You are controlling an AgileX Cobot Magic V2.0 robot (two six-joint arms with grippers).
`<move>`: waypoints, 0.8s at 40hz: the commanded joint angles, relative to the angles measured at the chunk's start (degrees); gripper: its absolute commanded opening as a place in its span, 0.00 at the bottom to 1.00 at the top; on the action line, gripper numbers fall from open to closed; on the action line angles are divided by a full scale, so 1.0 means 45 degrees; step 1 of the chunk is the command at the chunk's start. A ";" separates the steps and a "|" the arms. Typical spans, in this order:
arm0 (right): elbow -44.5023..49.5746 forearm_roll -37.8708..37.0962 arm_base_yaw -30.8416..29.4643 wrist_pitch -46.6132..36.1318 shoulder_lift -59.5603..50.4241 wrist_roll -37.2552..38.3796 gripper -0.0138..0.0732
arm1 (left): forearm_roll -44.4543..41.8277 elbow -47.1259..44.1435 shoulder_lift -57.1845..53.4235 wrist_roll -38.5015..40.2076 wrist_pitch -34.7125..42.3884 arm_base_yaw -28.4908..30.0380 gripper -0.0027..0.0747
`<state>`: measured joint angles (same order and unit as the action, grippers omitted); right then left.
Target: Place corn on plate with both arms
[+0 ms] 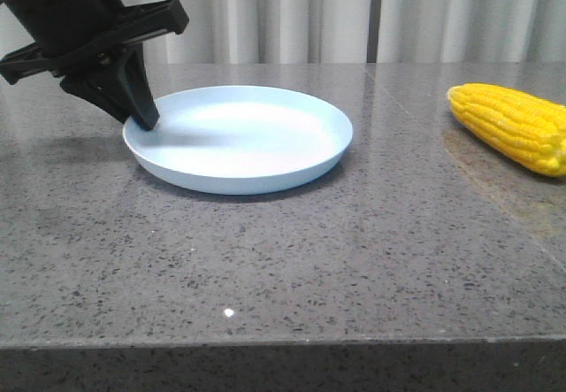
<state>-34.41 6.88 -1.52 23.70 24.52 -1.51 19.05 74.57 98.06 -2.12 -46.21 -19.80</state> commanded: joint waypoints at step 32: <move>-0.0426 -0.0105 -0.0048 -0.0926 0.0136 -0.0131 0.83 | -0.8216 -0.0633 -0.5913 0.3895 -0.0412 0.0609 0.13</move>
<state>-34.41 6.88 -1.52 23.70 24.52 -1.51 -13.36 72.43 76.56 12.67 -49.75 -17.15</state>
